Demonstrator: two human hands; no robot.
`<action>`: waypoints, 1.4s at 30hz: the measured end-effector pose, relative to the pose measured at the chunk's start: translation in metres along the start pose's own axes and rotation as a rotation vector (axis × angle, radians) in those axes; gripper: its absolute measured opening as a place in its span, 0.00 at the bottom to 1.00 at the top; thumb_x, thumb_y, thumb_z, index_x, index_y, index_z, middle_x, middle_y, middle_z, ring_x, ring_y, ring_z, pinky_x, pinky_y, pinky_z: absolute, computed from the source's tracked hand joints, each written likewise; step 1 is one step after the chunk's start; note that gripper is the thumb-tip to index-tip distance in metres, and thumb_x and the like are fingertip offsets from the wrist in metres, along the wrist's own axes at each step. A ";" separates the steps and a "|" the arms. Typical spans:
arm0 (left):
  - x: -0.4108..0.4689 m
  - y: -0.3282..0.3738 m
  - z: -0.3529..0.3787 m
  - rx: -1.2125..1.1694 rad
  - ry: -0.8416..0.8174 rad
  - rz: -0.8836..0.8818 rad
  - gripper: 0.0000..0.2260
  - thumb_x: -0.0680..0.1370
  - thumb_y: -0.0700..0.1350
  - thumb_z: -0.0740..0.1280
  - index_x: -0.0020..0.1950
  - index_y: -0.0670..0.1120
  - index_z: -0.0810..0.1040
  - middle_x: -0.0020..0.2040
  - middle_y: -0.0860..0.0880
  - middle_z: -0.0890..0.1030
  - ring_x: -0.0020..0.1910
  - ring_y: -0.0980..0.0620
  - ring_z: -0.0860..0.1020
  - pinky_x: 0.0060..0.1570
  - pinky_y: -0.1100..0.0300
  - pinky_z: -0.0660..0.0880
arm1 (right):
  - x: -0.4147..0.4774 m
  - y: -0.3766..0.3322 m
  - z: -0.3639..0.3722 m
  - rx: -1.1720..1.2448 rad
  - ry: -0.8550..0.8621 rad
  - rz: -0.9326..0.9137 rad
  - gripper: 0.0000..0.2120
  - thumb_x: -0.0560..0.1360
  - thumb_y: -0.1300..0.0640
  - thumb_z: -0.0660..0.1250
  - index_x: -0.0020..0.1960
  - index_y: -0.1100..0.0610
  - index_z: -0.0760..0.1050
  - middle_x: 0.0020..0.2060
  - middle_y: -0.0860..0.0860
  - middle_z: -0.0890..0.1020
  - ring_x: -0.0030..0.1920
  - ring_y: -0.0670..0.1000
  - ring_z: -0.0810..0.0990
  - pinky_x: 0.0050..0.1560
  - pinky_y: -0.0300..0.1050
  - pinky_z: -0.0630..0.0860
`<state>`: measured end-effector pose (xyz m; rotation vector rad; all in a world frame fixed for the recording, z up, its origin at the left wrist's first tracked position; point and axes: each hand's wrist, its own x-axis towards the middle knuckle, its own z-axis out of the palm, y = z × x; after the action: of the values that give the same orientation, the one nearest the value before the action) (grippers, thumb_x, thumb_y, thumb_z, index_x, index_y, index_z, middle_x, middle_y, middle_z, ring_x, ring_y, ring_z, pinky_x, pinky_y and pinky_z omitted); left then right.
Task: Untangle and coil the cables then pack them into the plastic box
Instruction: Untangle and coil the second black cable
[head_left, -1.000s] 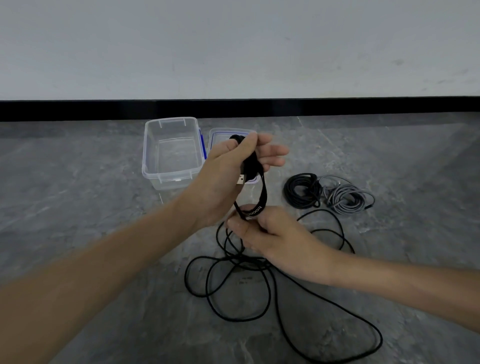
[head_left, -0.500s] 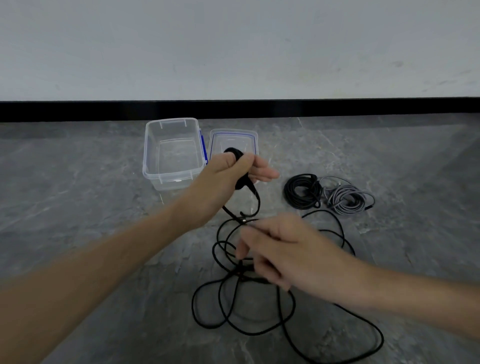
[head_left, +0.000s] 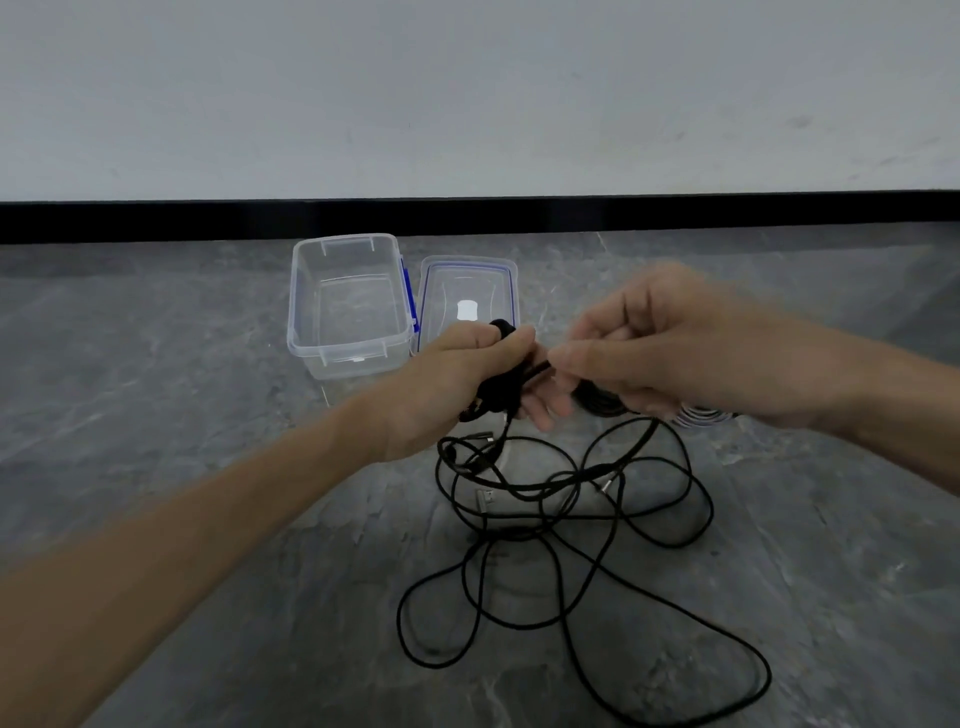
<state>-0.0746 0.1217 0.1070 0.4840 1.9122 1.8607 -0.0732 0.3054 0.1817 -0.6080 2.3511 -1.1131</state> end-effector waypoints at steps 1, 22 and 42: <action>0.000 0.002 -0.002 0.005 -0.004 -0.004 0.19 0.84 0.45 0.51 0.44 0.39 0.78 0.37 0.48 0.83 0.36 0.52 0.81 0.42 0.64 0.75 | 0.000 0.001 -0.002 0.019 -0.018 0.012 0.14 0.77 0.56 0.65 0.40 0.66 0.79 0.19 0.47 0.69 0.19 0.45 0.64 0.21 0.33 0.61; -0.001 0.014 0.016 -0.167 -0.040 -0.012 0.14 0.79 0.49 0.56 0.43 0.43 0.75 0.30 0.51 0.78 0.29 0.53 0.76 0.36 0.64 0.74 | 0.026 0.034 -0.012 0.259 0.101 -0.044 0.13 0.78 0.53 0.64 0.45 0.64 0.78 0.23 0.46 0.63 0.25 0.46 0.59 0.26 0.37 0.62; 0.009 0.045 0.022 -0.678 0.184 0.084 0.13 0.84 0.50 0.54 0.43 0.49 0.71 0.31 0.56 0.75 0.32 0.58 0.75 0.40 0.66 0.74 | 0.036 0.072 0.074 0.631 0.016 0.124 0.27 0.79 0.37 0.50 0.37 0.56 0.74 0.23 0.47 0.59 0.23 0.45 0.56 0.24 0.37 0.55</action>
<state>-0.0730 0.1471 0.1516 0.1728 1.2391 2.5084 -0.0733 0.2826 0.0750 -0.2178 1.8556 -1.6854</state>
